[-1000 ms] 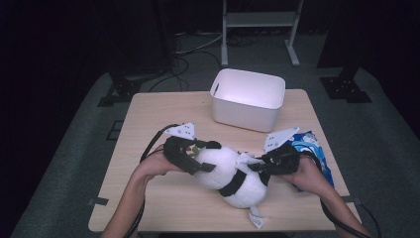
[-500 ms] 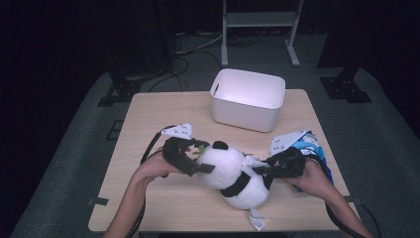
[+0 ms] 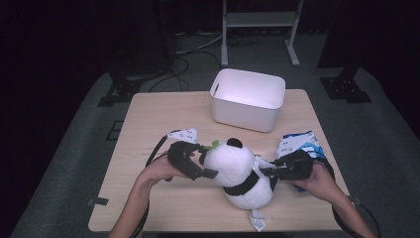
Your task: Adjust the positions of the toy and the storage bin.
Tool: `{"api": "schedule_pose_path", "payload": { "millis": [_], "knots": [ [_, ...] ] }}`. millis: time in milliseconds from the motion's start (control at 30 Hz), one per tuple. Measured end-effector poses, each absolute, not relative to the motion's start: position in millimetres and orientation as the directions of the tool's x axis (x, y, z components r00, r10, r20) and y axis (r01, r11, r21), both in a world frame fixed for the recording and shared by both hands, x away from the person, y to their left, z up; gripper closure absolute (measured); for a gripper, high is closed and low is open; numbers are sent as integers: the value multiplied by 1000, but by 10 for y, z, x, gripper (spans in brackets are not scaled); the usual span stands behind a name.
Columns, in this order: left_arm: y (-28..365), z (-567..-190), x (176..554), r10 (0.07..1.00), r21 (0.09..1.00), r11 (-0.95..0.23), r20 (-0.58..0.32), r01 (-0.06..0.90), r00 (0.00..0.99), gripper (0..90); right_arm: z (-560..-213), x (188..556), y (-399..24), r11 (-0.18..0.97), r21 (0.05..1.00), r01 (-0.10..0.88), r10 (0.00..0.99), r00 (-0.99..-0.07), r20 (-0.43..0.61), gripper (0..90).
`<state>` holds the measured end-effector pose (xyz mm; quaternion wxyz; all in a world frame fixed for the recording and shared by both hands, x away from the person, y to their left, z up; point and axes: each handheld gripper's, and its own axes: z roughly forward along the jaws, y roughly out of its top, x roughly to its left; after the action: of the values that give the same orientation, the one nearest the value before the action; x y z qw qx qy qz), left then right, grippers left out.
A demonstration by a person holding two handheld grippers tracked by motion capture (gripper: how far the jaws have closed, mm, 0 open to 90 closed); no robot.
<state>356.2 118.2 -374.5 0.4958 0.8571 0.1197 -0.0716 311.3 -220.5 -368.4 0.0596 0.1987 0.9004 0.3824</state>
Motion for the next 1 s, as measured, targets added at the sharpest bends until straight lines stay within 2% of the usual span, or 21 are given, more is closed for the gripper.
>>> {"api": "schedule_pose_path", "payload": {
  "millis": [100,300,1000],
  "knots": [
    [1155,-3769,3560,129,833,-481,-242,274,962,80,-3696,3116,-2230,621,715,322,411,-910,53,784],
    [1186,-3745,3556,129,854,-450,-228,262,965,210,-3679,3118,-2245,603,730,321,414,-908,58,784],
    [1338,-3420,3504,177,845,-496,-128,200,976,239,-3369,3170,-2064,586,769,255,394,-919,4,786]
  ]
}}
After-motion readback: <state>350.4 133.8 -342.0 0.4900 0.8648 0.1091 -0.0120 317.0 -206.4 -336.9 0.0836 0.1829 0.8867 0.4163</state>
